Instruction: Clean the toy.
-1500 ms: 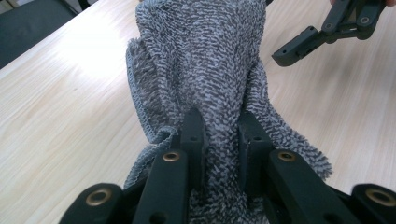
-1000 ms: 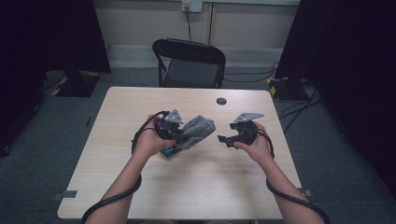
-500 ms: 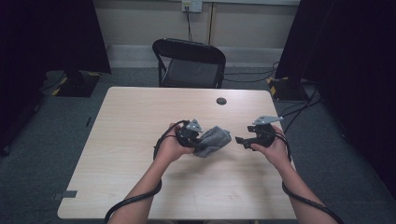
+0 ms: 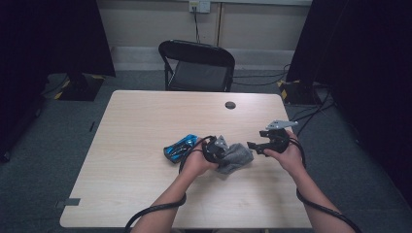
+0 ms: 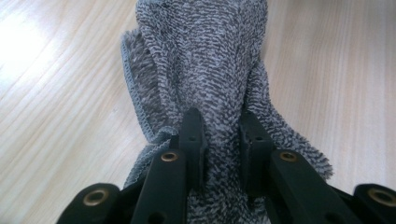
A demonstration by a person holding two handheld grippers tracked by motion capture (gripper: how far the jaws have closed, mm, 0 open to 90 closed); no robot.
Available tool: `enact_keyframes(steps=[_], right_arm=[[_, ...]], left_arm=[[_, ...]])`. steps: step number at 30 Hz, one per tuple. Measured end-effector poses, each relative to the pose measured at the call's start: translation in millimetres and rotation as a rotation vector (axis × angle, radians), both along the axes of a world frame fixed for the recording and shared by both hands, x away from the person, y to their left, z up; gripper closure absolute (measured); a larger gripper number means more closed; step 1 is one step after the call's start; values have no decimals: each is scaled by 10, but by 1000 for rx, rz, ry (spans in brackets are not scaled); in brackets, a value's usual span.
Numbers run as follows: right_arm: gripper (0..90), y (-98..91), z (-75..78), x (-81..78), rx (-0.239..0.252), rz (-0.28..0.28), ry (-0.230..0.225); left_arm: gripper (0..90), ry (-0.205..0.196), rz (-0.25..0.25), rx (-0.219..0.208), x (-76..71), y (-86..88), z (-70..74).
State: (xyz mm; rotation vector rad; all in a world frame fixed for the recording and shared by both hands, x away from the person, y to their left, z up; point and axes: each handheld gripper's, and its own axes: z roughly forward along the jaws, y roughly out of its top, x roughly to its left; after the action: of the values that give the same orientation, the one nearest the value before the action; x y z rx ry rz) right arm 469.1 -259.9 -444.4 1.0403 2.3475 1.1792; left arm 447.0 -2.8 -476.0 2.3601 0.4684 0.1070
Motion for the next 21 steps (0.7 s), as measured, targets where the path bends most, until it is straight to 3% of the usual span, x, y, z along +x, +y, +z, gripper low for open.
enact_keyframes(steps=[3, 8, 14, 17, 21], right_arm=[[213, 57, 9, 4, -3, 17, -3], [213, 179, 9, 12, -7, 43, 0], [216, 316, 21, 16, -11, 74, -3], [216, 355, 21, 14, -11, 86, -4], [216, 395, -14, -1, -10, 101, 1]], left_arm=[[737, 13, 3, -6, -11, -6, -16], [667, 0, 14, -17, -14, 20, -25], [364, 4, 98, -40, -10, 93, 42], [299, 1, 132, -73, 10, 215, 143], [242, -36, 179, -64, 46, 433, 297]])
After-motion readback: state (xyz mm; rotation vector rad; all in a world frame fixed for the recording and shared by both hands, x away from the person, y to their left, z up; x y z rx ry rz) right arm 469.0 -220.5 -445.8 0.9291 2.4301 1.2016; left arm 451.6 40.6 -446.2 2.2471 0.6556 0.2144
